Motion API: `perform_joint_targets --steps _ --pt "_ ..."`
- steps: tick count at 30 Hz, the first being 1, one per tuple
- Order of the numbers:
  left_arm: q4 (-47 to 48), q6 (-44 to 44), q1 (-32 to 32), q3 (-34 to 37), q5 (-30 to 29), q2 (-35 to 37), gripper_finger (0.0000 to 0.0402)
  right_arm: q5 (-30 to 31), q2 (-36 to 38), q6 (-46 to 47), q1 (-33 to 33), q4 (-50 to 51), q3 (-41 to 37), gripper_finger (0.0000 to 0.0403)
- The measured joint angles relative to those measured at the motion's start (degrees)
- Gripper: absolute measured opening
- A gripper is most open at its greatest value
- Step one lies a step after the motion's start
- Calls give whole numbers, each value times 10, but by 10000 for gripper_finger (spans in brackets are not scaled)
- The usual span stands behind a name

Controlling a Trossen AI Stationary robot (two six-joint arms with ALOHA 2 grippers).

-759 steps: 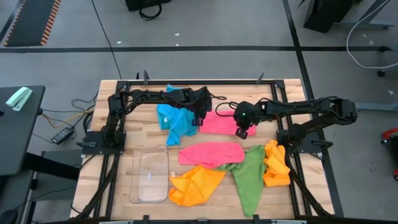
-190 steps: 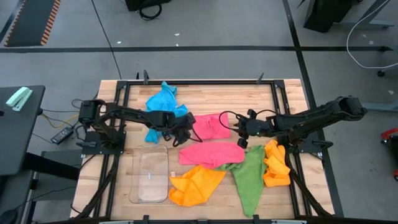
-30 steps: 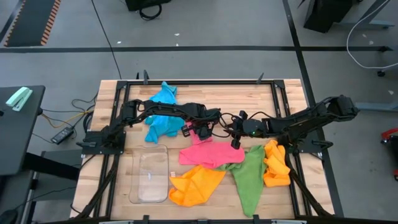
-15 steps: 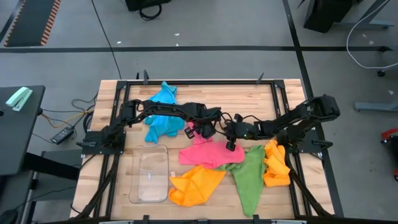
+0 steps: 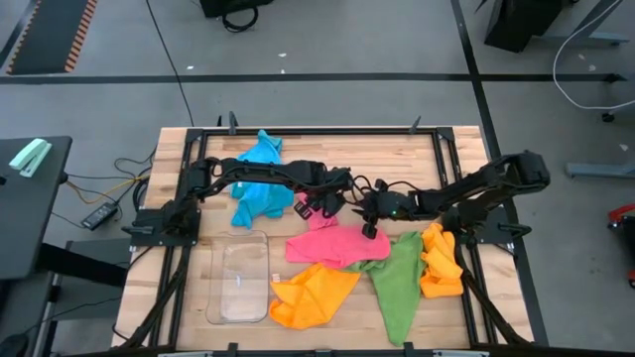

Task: Fold microfiber towels
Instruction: Fold the top pink microfiber cloth

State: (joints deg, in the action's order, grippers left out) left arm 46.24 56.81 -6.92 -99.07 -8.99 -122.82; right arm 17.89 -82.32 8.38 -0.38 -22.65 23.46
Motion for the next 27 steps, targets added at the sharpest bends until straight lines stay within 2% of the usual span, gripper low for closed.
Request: perform_joint_targets --steps 5,8,14,21,25,27 --pt "31 -92 -4 0 2 15 152 0 30 -9 0 30 0 106" --pt "46 -159 -16 1 32 15 135 -6 41 -17 0 27 0 106" --pt "51 -261 -52 1 58 -1 102 -56 20 -44 -1 -88 0 106" --pt "44 -292 -62 1 81 -13 77 -64 -45 -52 -1 -205 0 106" --pt "41 -289 -62 1 162 -14 61 -74 -80 -54 -1 -240 0 106" --pt "35 -282 -62 1 174 -14 48 -75 -87 -54 -1 -237 0 106"
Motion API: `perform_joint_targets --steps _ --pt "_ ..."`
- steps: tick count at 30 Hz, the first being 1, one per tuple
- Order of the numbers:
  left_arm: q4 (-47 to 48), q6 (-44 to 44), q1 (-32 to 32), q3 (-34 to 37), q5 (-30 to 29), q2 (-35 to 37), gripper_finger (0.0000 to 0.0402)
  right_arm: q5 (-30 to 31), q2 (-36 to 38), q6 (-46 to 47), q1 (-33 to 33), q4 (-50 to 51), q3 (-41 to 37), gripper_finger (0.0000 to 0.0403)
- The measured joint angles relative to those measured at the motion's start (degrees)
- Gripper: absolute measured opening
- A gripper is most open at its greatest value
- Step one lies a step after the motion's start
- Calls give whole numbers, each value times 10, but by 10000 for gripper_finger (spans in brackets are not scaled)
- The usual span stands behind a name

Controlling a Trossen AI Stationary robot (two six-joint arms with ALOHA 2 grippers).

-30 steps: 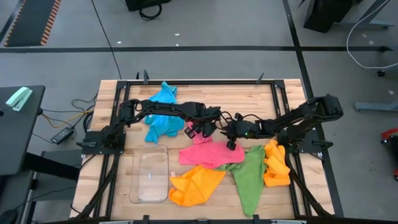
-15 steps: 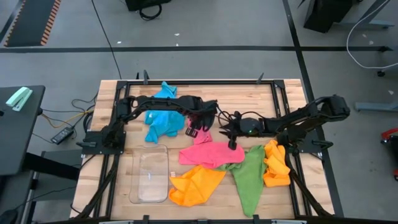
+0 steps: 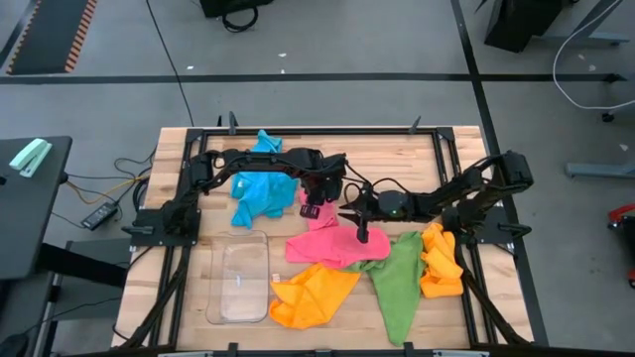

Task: Fold microfiber towels
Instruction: Fold the top pink microfiber cloth

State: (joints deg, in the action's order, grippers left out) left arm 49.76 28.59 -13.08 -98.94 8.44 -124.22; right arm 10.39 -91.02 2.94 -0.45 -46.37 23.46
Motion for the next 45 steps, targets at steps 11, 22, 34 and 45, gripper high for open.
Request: perform_joint_targets --steps 11,22,34,45 --pt "3 11 3 0 6 0 17 0 52 1 -1 103 -1 106" --pt "63 -25 -5 -9 -19 30 23 -29 116 -34 -1 155 -1 106" --pt "-115 -39 1 5 -62 187 9 -88 265 -92 -2 234 0 106" --pt "-416 -61 24 262 -61 274 5 -88 325 -104 -5 287 -1 106"
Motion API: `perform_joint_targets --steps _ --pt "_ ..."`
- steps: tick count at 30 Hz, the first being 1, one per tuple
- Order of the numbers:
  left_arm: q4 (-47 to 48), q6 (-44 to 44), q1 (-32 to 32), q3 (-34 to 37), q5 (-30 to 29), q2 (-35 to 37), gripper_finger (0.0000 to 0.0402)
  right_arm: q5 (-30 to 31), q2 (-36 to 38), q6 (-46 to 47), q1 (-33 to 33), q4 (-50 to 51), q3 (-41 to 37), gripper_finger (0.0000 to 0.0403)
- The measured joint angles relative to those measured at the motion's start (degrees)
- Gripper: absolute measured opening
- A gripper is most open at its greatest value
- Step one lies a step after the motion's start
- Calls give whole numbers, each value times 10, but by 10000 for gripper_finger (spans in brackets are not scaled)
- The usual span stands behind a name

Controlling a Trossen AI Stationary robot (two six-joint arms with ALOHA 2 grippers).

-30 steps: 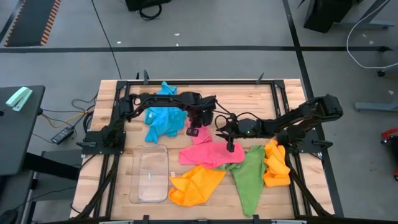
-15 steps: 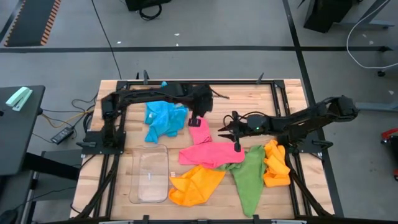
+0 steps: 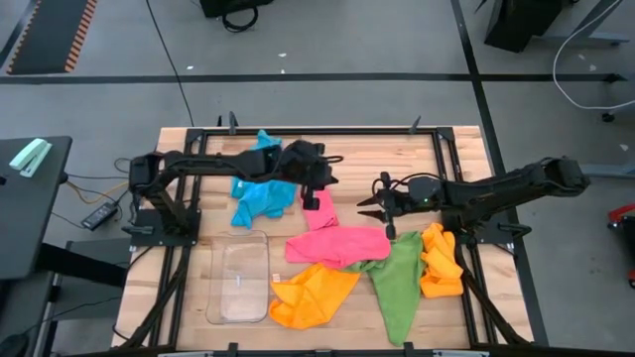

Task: Fold microfiber towels
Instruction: Fold the top pink microfiber cloth

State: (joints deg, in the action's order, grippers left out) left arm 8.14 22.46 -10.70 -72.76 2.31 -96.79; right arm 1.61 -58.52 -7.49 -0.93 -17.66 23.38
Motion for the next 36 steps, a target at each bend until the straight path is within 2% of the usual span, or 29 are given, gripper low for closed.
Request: perform_joint_targets --steps 6,12,17,22,26,30,36 --pt "-137 -58 0 102 13 24 29 0 -6 -7 0 -9 0 106" --pt "-233 -99 0 180 29 31 63 0 -16 -6 3 -18 1 106" --pt "-267 -121 0 215 30 30 129 0 -24 -4 5 -24 0 106" --pt "-259 -133 -1 219 30 30 210 0 -29 -4 5 -28 0 106" --pt "-255 -154 -1 219 30 30 248 0 -29 -2 5 -28 0 106" --pt "-232 -168 -1 219 30 30 254 0 -29 -1 5 -29 0 106" --pt "-203 -181 -3 219 30 13 228 0 -29 -1 5 -32 0 106"
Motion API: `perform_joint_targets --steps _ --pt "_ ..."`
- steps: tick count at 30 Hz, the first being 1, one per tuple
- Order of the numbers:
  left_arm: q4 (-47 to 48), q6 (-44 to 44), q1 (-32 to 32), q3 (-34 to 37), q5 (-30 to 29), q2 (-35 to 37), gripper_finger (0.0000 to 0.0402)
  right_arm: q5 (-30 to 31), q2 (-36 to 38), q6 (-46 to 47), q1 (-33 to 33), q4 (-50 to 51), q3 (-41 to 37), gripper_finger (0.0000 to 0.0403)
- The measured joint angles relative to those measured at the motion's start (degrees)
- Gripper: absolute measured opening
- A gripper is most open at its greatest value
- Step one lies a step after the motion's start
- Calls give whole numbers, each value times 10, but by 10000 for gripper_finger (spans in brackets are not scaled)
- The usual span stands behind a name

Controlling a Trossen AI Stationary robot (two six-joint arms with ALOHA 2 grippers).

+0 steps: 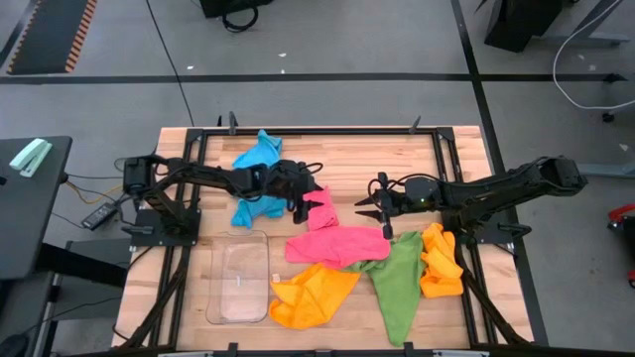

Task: Fold microfiber towels
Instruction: Fold the top pink microfiber cloth

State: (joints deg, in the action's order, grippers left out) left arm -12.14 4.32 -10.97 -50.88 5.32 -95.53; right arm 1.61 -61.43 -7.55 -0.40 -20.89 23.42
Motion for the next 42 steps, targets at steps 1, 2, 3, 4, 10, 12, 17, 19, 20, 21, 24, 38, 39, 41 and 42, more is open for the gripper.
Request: perform_joint_targets --steps 1,2,3,4,10,12,17,19,20,21,24,38,39,41,42 --pt "-3 -5 -1 0 0 -8 223 0 0 0 0 -1 0 106" --pt "-6 -7 -1 0 -1 -16 218 0 0 0 0 -1 0 106" --pt "-2 -7 -2 0 -1 -24 213 0 0 1 0 -1 0 106" --pt "-4 -7 -3 0 -1 -32 209 0 0 2 0 -1 0 106" --pt "-7 27 -4 0 -49 -69 187 0 0 5 0 -1 0 106" --pt "-19 38 -3 0 -63 -75 183 0 0 5 0 -1 0 106" --pt "-45 38 -3 0 -66 -94 175 0 0 5 0 -1 0 106" --pt "-44 37 -3 0 -66 -105 173 0 0 5 0 -1 0 106" --pt "-43 35 -3 0 -66 -110 172 0 0 5 0 -1 0 106" --pt "-48 31 -3 0 -66 -118 172 0 0 5 0 -1 0 106" --pt "-53 18 -2 0 -66 -135 174 0 0 5 0 -1 0 106" --pt "-27 41 5 0 -66 -75 187 -1 -49 18 0 -67 0 106" --pt "-25 46 6 0 -66 -66 185 -2 -67 19 0 -88 0 106" --pt "-13 53 6 -1 -66 -50 181 -2 -108 21 0 -141 0 106" --pt "-9 54 6 0 -66 -44 179 -2 -132 25 0 -172 0 106"
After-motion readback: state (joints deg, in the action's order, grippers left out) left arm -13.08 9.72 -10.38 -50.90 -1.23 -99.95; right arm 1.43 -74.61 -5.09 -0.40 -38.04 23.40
